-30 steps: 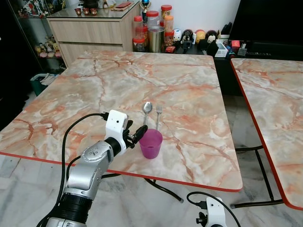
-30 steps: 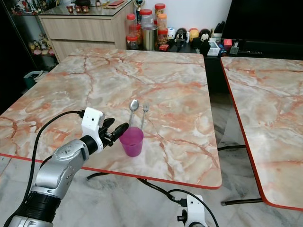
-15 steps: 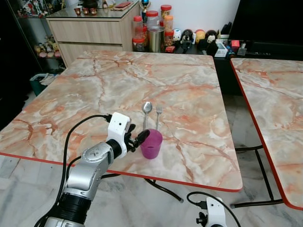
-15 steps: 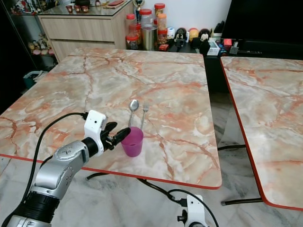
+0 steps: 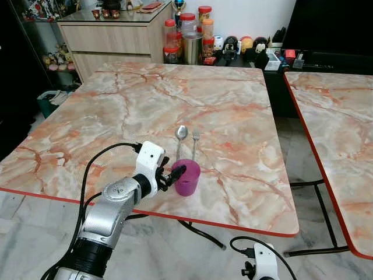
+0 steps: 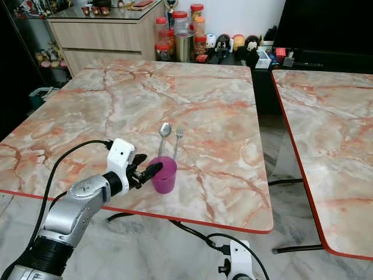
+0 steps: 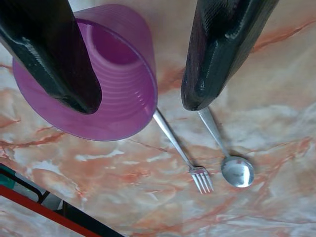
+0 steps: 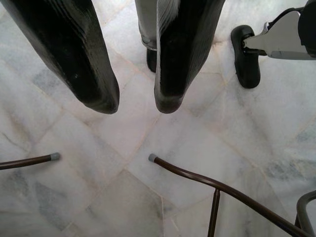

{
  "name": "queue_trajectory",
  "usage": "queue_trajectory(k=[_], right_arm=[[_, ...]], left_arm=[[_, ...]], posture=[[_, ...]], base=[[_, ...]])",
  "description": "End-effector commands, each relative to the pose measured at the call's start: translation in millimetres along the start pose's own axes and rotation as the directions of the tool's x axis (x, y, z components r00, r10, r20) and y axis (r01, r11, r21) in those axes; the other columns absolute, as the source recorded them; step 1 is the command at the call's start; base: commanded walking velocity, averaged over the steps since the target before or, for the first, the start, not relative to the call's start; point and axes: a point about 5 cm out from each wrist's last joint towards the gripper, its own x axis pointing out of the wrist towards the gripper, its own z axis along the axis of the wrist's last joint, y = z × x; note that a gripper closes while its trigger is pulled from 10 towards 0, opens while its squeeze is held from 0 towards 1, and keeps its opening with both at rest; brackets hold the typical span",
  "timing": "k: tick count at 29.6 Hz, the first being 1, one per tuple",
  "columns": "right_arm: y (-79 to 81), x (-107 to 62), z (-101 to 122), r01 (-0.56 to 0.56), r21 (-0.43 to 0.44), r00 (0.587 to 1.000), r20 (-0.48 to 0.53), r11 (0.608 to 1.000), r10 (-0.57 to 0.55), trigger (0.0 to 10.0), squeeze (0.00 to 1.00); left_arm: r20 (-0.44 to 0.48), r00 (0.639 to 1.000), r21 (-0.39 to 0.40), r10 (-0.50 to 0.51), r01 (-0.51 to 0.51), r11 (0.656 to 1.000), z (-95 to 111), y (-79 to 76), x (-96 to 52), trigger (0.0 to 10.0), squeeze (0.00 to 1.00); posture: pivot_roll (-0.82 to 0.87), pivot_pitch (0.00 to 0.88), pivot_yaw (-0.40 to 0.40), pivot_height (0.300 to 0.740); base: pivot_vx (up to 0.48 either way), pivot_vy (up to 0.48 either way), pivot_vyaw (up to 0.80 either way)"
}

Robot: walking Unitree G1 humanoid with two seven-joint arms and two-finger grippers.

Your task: Setting the table

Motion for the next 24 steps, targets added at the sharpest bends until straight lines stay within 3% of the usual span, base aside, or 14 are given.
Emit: queue_trajectory(k=[1,15,16,17,18,19,21,22,23,24], right_arm=[[0.1,0.2,0.5,0.004,0.012,1.000,0.000,1.000,-0.004,10.0,0.00],[0.3,0.1,0.1,0.003,0.011,1.000,-0.001,1.000,-0.003,10.0,0.00],[0.3,0.1,0.1,0.003,0.011,1.000,-0.001,1.000,-0.002,10.0,0.00],[0.3,0.1,0.2,0.002,0.011,1.000,-0.001,1.000,-0.002,10.0,0.00],[0.2,0.1,0.2,0.003,0.012,1.000,-0.001,1.000,-0.003,10.0,0.00],[0.1,0.1,0.1,0.003,0.012,1.000,-0.002,1.000,-0.003,10.0,0.00],[0.1,0.1,0.1,0.003,0.012,1.000,-0.002,1.000,-0.003,10.0,0.00],[0.1,0.0,-0.1,0.003,0.012,1.000,-0.002,1.000,-0.003,10.0,0.00],[0.1,0.0,-0.1,0.003,0.012,1.000,-0.002,1.000,-0.003,10.0,0.00],[0.2,0.0,-0.1,0.003,0.013,1.000,-0.002,1.000,-0.003,10.0,0.00]], left_arm=[[-0.019,1.000,0.013,-0.012,0.012,1.000,-0.5,-2.3,0.9,10.0,0.00],[-0.056,0.998,0.025,-0.013,0.015,1.000,-4.8,-3.8,1.9,10.0,0.00],[-0.061,0.998,0.026,-0.017,0.019,0.999,-5.3,-4.4,2.0,7.0,0.00],[-0.064,0.998,0.028,-0.020,0.022,0.999,-5.7,-4.8,2.1,7.0,0.00],[-0.067,0.998,0.031,-0.018,0.020,0.999,-6.2,-4.9,2.4,5.9,0.00],[-0.071,0.997,0.034,-0.014,0.016,0.999,-6.7,-4.9,2.9,3.5,0.00],[-0.071,0.997,0.034,-0.013,0.015,0.999,-6.8,-4.9,3.0,3.5,0.00],[-0.072,0.997,0.035,-0.015,0.017,0.999,-6.7,-5.5,3.2,1.2,0.00],[-0.072,0.997,0.035,-0.015,0.017,0.999,-6.7,-5.5,3.2,1.2,0.00],[-0.073,0.997,0.035,-0.016,0.019,0.999,-6.5,-5.7,3.2,0.0,0.00]], posture=[[0.02,0.000,0.023,0.740],[0.02,0.000,0.024,0.740],[0.02,0.000,0.024,0.740],[0.02,0.000,0.024,0.740],[0.02,0.000,0.024,0.740],[0.02,0.000,0.024,0.740],[0.02,0.000,0.024,0.740],[0.02,0.000,0.024,0.740],[0.02,0.000,0.024,0.740],[0.02,0.000,0.025,0.740]], base=[[0.000,0.000,0.00],[0.000,0.000,0.00],[0.000,0.000,0.00],[0.000,0.000,0.00],[0.000,0.000,0.00],[0.000,0.000,0.00],[0.000,0.000,0.00],[0.000,0.000,0.00],[0.000,0.000,0.00],[0.000,0.000,0.00]])
